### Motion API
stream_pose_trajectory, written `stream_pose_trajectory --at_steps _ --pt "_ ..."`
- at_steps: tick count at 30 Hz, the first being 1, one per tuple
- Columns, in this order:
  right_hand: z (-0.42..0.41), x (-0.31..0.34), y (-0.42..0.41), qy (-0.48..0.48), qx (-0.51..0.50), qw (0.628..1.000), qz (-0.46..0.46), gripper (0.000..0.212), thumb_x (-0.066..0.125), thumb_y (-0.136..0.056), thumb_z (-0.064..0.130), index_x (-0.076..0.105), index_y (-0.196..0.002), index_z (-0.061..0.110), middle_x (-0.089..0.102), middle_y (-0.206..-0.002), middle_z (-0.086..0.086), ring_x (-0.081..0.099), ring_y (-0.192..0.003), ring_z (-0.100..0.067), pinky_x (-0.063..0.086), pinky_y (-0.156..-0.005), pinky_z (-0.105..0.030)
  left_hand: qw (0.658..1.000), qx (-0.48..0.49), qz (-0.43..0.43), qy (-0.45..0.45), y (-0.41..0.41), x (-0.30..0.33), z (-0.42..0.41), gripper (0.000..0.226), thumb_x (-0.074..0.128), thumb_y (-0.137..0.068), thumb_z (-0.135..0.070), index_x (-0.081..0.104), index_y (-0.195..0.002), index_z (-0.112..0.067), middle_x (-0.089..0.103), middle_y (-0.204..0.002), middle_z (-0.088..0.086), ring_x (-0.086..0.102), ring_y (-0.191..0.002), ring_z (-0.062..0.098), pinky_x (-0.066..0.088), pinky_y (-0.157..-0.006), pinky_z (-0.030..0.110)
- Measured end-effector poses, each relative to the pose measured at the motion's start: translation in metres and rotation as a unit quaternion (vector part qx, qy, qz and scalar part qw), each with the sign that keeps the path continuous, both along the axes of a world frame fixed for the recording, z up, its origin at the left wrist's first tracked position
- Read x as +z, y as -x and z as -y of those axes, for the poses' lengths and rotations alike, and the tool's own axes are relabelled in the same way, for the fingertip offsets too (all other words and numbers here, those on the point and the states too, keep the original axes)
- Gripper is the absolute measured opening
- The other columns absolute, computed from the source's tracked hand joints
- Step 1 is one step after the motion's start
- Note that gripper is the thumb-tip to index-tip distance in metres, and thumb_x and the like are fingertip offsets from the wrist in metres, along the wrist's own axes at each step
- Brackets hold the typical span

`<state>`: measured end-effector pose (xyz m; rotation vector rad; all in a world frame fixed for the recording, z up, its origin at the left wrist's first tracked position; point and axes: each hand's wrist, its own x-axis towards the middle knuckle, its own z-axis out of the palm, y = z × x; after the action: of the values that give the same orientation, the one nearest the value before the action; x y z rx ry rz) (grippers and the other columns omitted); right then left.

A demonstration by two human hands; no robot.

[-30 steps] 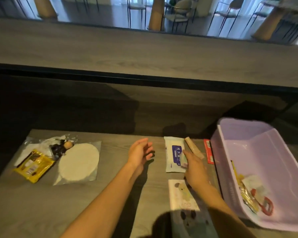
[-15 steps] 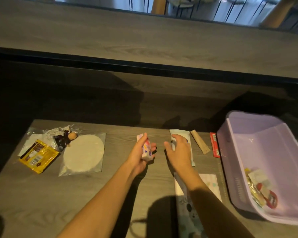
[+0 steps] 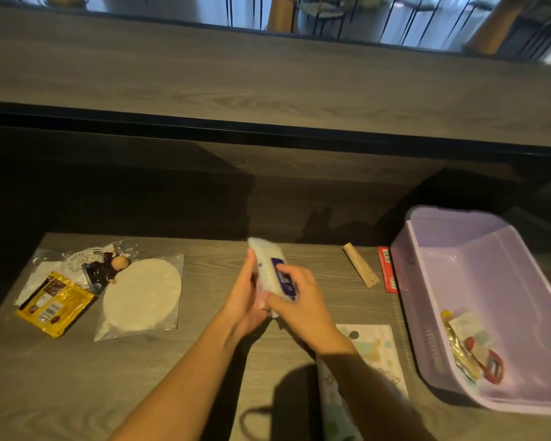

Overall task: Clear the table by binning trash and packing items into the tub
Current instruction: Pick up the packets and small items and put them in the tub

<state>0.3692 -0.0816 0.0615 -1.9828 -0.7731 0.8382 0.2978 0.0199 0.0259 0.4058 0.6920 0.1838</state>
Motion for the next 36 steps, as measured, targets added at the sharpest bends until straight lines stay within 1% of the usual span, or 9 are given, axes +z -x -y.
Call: stream_pose_trajectory --at_steps 2,5,10,16,21,25,30,34,36 --pt "0.001 -0.002 0.003 -0.013 0.033 0.999 -0.007 0.050 0.064 -0.083 0.037 0.047 -0.129 0.028 0.039 -0.132 0.010 0.046 -0.114 -0.007 0.053 -0.084 -0.025 1.000 0.004 0.018 -0.004 -0.002 0.000 -0.001 0.049 0.052 -0.083 -0.046 0.062 -0.112 -0.009 0.070 -0.099 0.017 0.066 -0.094 0.028 0.055 -0.082 0.042" --pt "0.002 -0.012 -0.018 -0.058 -0.085 0.994 -0.049 0.022 0.055 -0.089 0.034 0.058 -0.110 0.027 0.054 -0.126 -0.002 0.056 -0.105 -0.009 0.052 -0.080 -0.023 1.000 0.006 0.005 -0.016 -0.004 -0.002 0.001 0.039 0.057 -0.079 -0.017 0.056 -0.116 -0.006 0.070 -0.093 0.016 0.068 -0.084 0.026 0.056 -0.076 0.044" --pt "0.017 -0.044 -0.090 0.151 -0.184 0.947 0.217 0.047 0.052 -0.092 0.010 0.039 -0.137 0.016 0.037 -0.148 -0.009 0.033 -0.136 -0.026 0.031 -0.111 -0.042 0.999 0.006 -0.036 -0.030 -0.013 -0.007 0.001 0.028 0.053 -0.085 -0.011 0.054 -0.113 -0.010 0.066 -0.098 0.015 0.063 -0.092 0.028 0.053 -0.080 0.047" --pt "0.030 -0.054 -0.113 0.242 -0.127 0.923 0.271 0.044 0.062 -0.084 0.008 0.048 -0.126 0.015 0.051 -0.130 -0.012 0.046 -0.121 -0.030 0.042 -0.102 -0.043 0.993 -0.053 -0.072 -0.070 -0.031 -0.008 0.009 0.030 0.056 -0.084 -0.010 0.051 -0.114 -0.010 0.064 -0.093 0.013 0.063 -0.087 0.025 0.053 -0.074 0.041" --pt "0.032 -0.051 -0.103 0.090 -0.204 0.970 0.094 0.031 0.064 -0.084 0.011 0.052 -0.112 0.019 0.059 -0.116 -0.009 0.060 -0.102 -0.024 0.055 -0.087 -0.041 0.990 -0.070 -0.087 -0.083 -0.049 -0.009 0.020 0.042 0.059 -0.083 -0.009 0.048 -0.123 -0.012 0.066 -0.099 0.013 0.066 -0.090 0.027 0.055 -0.075 0.043" --pt "0.027 -0.031 -0.078 -0.042 -0.216 0.974 -0.055 0.024 0.066 -0.083 0.016 0.057 -0.105 0.021 0.063 -0.105 -0.004 0.065 -0.093 -0.018 0.059 -0.080 -0.042 0.993 -0.067 -0.061 -0.079 -0.063 -0.010 0.026 0.044 0.062 -0.083 -0.015 0.053 -0.126 -0.010 0.069 -0.105 0.017 0.067 -0.093 0.028 0.055 -0.083 0.045" --pt "0.025 -0.014 -0.054 -0.064 -0.115 0.991 0.001 0.018 0.066 -0.083 0.014 0.065 -0.100 0.018 0.059 -0.104 0.000 0.059 -0.093 -0.008 0.050 -0.072 -0.018 0.996 -0.074 -0.029 -0.046 -0.067 -0.011 0.033 0.049 0.068 -0.073 -0.036 0.065 -0.116 -0.012 0.072 -0.103 0.016 0.070 -0.096 0.028 0.056 -0.081 0.043" --pt "0.032 -0.013 -0.069 -0.099 -0.159 0.978 -0.089 0.008 0.061 -0.088 0.019 0.066 -0.093 0.022 0.067 -0.099 -0.006 0.065 -0.089 -0.013 0.056 -0.079 -0.029 0.994 -0.086 -0.035 -0.056 -0.068 -0.013 0.036 0.061 0.071 -0.070 -0.031 0.058 -0.126 -0.010 0.065 -0.119 0.022 0.065 -0.107 0.034 0.055 -0.081 0.046" --pt "0.037 -0.029 -0.090 -0.039 -0.232 0.972 -0.020 0.019 0.056 -0.091 0.018 0.060 -0.108 0.024 0.061 -0.119 -0.006 0.061 -0.106 -0.018 0.055 -0.090 -0.038 0.993 -0.082 -0.048 -0.064 -0.071 -0.010 0.034 0.066 0.072 -0.067 -0.031 0.055 -0.128 -0.014 0.064 -0.121 0.021 0.063 -0.110 0.035 0.055 -0.082 0.048"
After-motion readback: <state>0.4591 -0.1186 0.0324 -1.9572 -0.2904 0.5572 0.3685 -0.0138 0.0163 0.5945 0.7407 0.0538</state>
